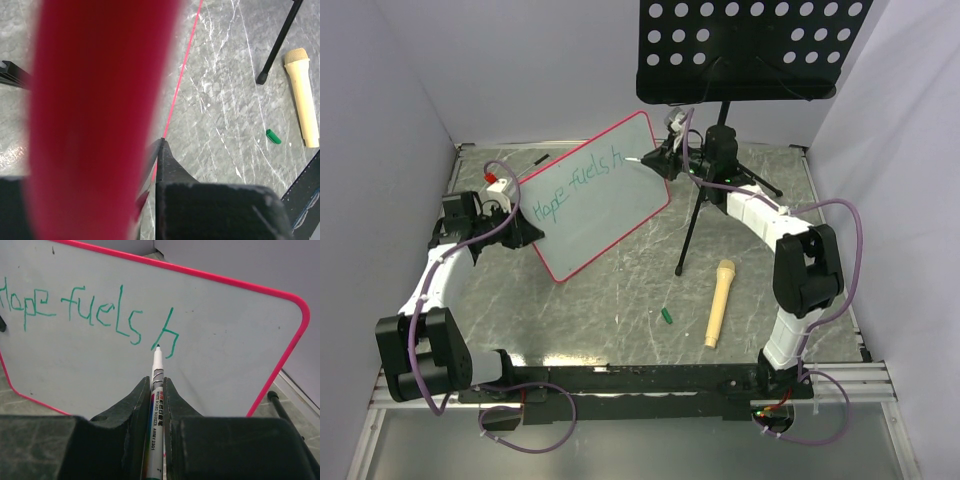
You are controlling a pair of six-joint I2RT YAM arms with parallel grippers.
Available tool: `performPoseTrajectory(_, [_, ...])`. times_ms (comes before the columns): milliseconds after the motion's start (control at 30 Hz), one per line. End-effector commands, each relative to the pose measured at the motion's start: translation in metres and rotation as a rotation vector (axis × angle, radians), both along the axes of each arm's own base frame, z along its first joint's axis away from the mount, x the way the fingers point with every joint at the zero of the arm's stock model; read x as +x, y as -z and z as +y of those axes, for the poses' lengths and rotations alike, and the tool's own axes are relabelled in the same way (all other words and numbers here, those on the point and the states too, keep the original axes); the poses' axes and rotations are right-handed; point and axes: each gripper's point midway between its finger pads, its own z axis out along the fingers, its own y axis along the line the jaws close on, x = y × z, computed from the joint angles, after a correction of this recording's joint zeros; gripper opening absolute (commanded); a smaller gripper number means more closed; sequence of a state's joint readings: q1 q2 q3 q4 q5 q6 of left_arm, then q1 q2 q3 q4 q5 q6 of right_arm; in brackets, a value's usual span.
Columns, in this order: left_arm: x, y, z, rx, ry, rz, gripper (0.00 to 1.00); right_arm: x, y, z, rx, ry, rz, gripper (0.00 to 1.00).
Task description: Write a sentence on the whiteboard
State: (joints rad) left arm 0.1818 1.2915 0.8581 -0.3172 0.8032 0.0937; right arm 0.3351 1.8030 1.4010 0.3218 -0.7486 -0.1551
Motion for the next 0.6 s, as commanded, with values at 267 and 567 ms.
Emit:
performPoseTrajectory(267, [-0.015,0.067,0.071,0.369,-0.218,0.194,0.01,0.035,-0.016,-0.001,0.011,0.044,-0.085,0.00])
performPoseTrajectory(567, [-0.014,0.067,0.069,0.364,-0.213,0.190,0.01,0.036,-0.010,0.002,0.004,0.038,-0.074,0.00])
